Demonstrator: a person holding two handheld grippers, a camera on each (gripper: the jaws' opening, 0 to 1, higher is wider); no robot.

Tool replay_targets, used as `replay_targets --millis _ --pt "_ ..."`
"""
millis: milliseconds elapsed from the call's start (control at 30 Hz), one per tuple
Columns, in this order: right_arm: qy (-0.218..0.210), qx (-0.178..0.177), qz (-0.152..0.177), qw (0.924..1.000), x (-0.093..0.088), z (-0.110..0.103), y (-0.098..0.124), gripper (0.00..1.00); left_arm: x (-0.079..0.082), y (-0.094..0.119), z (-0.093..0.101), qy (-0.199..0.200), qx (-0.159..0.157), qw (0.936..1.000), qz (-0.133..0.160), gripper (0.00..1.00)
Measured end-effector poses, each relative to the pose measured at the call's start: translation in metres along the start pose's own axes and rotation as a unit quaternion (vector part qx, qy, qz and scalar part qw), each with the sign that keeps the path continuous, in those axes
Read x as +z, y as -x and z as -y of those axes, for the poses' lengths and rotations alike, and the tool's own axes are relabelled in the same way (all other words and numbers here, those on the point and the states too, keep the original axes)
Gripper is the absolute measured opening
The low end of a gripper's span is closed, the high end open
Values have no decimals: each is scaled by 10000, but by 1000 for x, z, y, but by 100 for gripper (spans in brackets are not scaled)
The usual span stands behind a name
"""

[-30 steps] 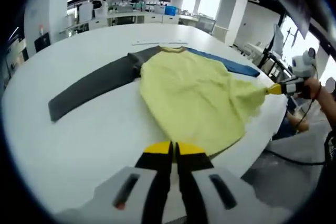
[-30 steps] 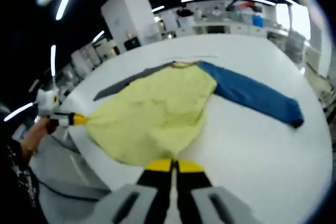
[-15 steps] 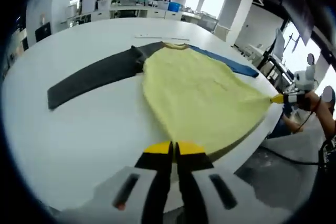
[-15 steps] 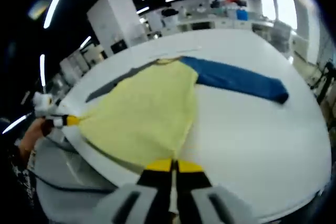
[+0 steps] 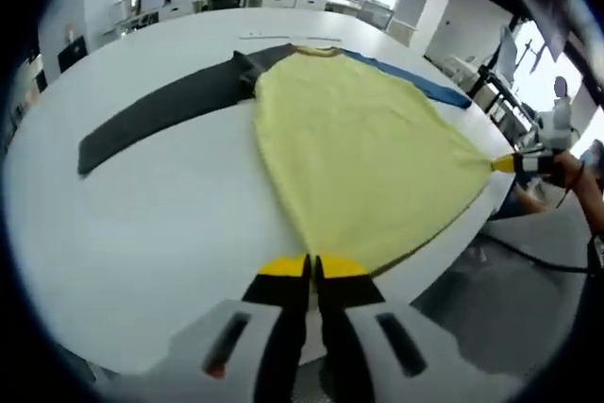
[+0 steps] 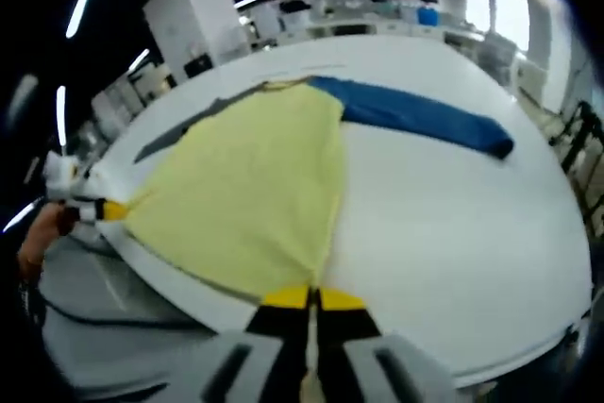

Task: Fold the garment on the visible template until the final outline fits inside the template.

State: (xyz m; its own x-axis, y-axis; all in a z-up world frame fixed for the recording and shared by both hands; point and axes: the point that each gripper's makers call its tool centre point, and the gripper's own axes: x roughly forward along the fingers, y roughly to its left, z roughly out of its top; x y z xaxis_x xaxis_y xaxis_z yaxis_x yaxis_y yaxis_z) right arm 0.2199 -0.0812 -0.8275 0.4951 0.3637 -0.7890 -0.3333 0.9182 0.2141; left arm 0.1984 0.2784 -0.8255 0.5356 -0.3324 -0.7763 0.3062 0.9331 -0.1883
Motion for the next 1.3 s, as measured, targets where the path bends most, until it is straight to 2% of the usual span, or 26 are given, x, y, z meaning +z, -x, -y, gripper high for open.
replay_targets --millis 433,533,600,700,767,900,967,1167,1233,1300 --pt "105 -99 -108 9998 -8 1 -3 0 -9 0 -7 -90 214 9996 -130 2" --pt "449 -271 -51 9986 -4 11 -2 0 -3 4 -6 -208 159 9996 112 10" --pt "507 -285 -56 9983 -3 12 -1 1 0 5 -5 -234 112 9995 194 19" --pt "532 -272 130 9981 7 14 2 16 11 7 0 -474 53 9976 506 32" --pt "582 -232 256 9977 12 14 2 24 14 5 3 -431 -47 9971 623 41" --pt "808 -68 540 9952 26 5 3 42 18 7 7 -576 -16 9959 703 51" --pt "908 -2 564 9943 29 1 4 50 20 8 7 -562 -37 9955 758 57" --pt "1086 229 700 9914 37 -12 3 67 35 13 14 -523 -185 9917 1158 73" --pt "1180 270 749 9898 41 -13 3 69 38 15 13 -630 -166 9902 1237 78" --pt "1379 331 776 9868 48 -14 1 71 39 14 10 -722 -265 9891 1258 78"
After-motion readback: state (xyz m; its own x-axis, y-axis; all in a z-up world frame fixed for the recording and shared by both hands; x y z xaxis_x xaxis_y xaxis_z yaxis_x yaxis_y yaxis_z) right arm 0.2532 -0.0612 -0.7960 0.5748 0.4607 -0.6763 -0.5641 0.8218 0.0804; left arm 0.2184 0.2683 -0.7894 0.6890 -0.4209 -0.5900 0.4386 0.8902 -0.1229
